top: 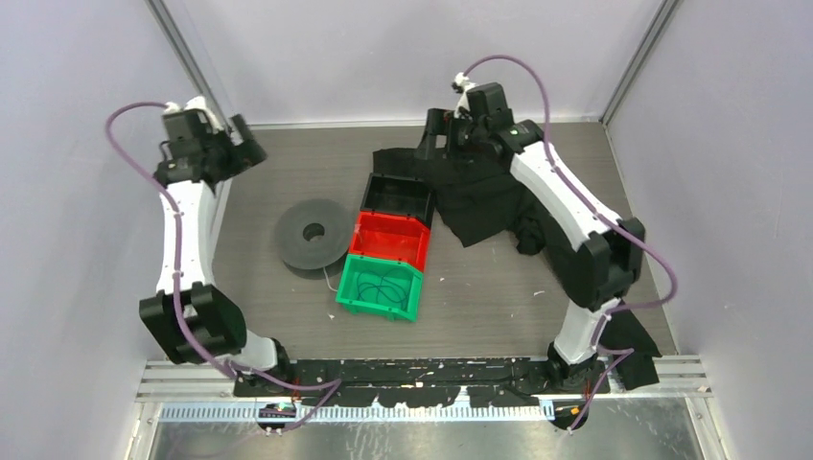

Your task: Wrap the cables

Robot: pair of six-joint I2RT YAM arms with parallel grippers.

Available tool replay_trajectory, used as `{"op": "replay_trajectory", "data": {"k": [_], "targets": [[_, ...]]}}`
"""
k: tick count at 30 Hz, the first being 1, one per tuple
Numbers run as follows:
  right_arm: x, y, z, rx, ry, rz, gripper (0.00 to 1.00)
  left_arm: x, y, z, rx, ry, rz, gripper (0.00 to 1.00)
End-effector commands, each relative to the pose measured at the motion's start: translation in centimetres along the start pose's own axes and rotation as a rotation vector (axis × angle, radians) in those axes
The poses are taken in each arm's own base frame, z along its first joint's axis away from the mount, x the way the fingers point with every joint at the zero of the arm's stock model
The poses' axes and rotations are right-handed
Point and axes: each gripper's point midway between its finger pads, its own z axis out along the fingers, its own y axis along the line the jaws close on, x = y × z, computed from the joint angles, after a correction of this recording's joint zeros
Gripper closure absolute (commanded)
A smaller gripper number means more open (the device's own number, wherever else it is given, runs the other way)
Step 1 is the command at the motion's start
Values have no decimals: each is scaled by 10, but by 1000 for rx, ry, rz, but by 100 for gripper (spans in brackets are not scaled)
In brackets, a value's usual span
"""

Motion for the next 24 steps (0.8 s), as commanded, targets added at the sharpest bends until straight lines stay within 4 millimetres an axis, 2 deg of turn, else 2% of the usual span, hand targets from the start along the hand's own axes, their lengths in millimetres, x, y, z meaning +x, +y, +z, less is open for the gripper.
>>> {"op": "replay_trajectory", "data": {"k": [1,3,5,8,10,14,18,21,24], "targets": [[-22,-72,-83,496,-177,-84,0,39,-25,-41,-72,91,60,0],[-24,-100,-113,682,-284,-21,0,54,-35,-52,-31,107,43,0],[-19,-117,-137,796,-323,-18,0,66,-45,-64,29,102,2,0],[-1,-134,-154,888,-321,-15,0,82,-62,-80,145,125,11,0],[9,-145,-164,960,-329,6,0,92,-63,-86,162,134,16,0],[27,-159,-172,1045,-308,30,0,114,-44,-94,81,153,19,0],[32,-161,-170,1050,-313,54,0,132,-26,-98,20,167,54,0],[29,-158,-165,1026,-330,71,0,139,-21,-99,13,171,66,0],[28,-157,-162,1008,-339,86,0,139,-23,-99,31,157,70,0]]}}
